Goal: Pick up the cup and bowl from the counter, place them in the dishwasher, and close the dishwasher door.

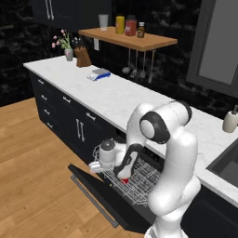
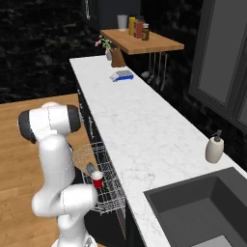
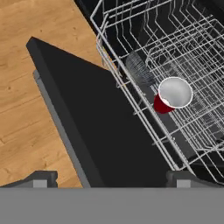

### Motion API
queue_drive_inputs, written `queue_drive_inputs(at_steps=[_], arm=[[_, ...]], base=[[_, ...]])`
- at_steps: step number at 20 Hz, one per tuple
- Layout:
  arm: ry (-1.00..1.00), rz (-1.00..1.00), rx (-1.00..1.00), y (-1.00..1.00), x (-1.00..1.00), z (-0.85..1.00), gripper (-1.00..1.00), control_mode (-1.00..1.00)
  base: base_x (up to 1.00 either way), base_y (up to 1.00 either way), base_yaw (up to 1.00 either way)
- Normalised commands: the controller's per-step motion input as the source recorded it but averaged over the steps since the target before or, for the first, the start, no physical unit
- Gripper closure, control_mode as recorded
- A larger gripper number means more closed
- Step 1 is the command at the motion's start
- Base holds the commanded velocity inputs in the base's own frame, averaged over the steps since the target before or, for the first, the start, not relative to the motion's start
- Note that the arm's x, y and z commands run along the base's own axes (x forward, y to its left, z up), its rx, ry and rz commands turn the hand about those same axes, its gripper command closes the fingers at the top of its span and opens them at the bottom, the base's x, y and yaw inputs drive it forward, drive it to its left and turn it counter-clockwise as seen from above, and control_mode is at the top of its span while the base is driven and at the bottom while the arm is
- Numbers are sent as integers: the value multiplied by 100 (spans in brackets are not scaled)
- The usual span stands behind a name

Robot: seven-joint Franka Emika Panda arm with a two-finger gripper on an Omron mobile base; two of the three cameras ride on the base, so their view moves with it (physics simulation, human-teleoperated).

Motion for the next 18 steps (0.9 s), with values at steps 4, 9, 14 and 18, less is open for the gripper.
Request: queue_drive_inputs(at_steps=[4,9,14,18], arm=[[0,-5,0,0,-68,100,-100,-100],[2,-1,0,2,-29,87,-100,-100],[1,1,1,0,3,100,-100,-100],[5,3,-3,3,0,100,-100,-100]], base=[[0,0,0],[0,0,0],[0,0,0],[0,0,0]])
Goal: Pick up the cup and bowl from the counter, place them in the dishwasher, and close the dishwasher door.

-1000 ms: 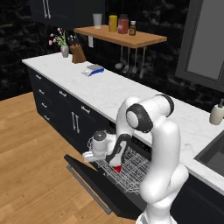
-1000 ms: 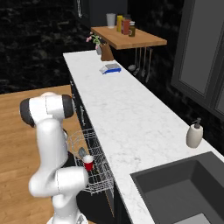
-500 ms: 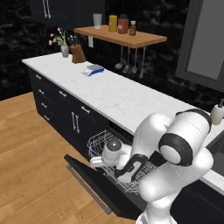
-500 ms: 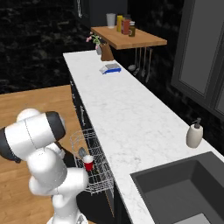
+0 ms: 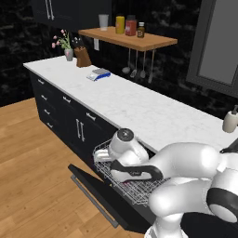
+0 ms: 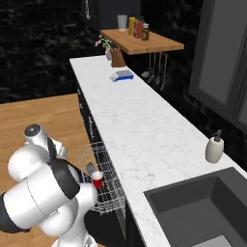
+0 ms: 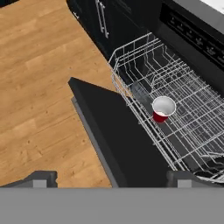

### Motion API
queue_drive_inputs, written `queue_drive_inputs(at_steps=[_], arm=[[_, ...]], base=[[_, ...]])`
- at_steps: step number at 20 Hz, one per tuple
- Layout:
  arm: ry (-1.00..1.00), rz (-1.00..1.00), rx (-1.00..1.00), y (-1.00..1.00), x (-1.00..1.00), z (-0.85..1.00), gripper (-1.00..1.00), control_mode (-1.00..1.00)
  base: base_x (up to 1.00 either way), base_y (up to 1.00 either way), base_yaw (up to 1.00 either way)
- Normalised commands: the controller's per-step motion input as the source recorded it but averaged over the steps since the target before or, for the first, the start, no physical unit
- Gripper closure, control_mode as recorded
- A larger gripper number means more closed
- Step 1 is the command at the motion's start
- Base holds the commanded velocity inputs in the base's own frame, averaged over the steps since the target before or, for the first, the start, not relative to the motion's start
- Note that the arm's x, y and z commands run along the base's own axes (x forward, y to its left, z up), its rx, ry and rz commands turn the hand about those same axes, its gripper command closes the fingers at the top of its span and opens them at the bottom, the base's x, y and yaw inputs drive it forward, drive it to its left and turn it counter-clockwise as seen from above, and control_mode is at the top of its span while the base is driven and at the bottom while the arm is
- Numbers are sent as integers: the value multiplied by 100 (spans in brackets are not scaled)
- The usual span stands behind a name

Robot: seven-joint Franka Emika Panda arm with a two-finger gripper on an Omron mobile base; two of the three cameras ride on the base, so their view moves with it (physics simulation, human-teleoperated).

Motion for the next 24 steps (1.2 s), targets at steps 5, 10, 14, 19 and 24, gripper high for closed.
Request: queue_drive_inputs(at_steps=[5,10,14,19,24], arm=[[35,6,-22,12,-7,60,-100,-100],[30,14,-35,42,-21,4,-100,-100],[5,20,-27,77,-29,-14,-100,-100],[-16,14,-18,40,-23,-72,-100,-100],[-11,7,-15,36,3,-98,-100,-100]], base=[[0,0,0],[0,0,0],[0,0,0],[0,0,0],[0,0,0]])
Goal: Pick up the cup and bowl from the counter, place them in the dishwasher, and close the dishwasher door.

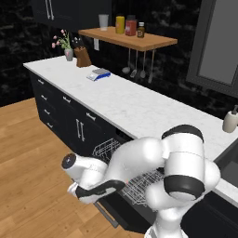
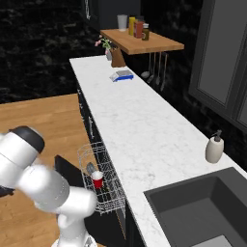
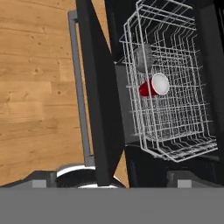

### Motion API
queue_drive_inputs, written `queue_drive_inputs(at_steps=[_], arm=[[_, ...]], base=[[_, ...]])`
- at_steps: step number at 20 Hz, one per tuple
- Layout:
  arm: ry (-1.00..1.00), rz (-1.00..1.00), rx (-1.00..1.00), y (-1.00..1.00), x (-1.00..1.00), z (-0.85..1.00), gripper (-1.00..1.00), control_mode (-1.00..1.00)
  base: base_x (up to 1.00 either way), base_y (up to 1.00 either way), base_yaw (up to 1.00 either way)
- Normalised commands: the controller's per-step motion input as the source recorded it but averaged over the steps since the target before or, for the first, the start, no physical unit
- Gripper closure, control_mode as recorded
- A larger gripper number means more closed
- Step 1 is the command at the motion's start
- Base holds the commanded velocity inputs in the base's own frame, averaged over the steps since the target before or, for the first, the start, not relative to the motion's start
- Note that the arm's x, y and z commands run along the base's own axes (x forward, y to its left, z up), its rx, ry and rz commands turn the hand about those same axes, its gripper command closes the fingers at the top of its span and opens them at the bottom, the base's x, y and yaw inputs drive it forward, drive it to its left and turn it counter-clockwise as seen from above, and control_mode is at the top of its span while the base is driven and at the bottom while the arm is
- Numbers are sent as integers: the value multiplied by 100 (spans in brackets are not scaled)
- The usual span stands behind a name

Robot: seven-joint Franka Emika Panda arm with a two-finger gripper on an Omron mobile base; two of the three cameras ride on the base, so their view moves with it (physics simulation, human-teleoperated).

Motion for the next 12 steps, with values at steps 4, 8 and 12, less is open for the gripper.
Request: queue_drive_inputs(at_steps=[4,8,12], arm=[[-17,0,-11,51,26,-81,-100,-100],[-2,-7,-15,79,20,-45,-100,-100],[0,-16,-28,96,3,-35,-100,-100]], base=[[0,0,0],[0,0,0],[0,0,0]])
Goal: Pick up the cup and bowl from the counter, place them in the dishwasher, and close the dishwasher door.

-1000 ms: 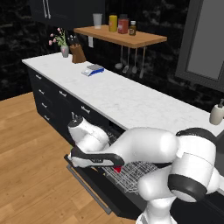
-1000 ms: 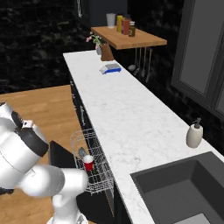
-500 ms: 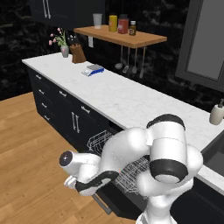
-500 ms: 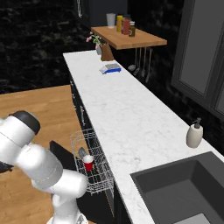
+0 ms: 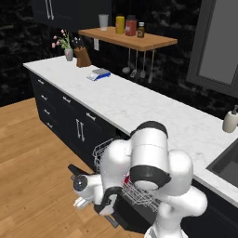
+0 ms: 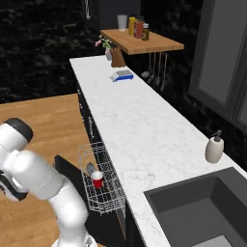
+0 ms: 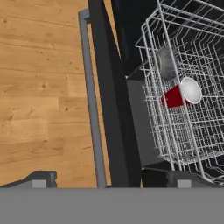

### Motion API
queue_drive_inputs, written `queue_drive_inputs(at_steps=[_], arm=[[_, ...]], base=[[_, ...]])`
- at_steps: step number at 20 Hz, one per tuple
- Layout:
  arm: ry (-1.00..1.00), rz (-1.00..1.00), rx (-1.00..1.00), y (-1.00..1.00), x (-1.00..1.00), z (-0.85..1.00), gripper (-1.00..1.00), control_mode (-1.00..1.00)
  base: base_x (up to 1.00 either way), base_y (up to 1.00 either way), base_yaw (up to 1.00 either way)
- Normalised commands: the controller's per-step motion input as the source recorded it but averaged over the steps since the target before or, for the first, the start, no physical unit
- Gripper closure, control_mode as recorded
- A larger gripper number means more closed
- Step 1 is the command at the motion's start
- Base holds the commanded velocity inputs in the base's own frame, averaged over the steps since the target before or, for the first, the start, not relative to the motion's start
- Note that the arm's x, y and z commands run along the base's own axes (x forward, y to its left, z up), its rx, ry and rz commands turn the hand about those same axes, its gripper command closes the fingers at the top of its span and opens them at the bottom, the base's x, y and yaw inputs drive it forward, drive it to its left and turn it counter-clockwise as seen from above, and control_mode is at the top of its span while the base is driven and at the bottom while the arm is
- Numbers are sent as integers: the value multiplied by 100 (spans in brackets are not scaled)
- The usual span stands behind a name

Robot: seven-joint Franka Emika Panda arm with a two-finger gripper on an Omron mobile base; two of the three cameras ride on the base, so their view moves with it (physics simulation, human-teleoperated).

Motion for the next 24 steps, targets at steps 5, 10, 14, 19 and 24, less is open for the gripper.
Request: queue_drive_inputs(at_steps=[5,10,14,19,24], arm=[[0,-19,-25,95,0,-7,-100,-100],[1,-14,-22,47,6,-33,-100,-100],[1,-1,-29,2,12,-73,-100,-100],[0,0,-39,10,0,-57,-100,-100],[0,0,-37,-3,23,-54,-100,-100]], base=[[0,0,0],[0,0,0],[0,0,0],[0,0,0],[0,0,0]])
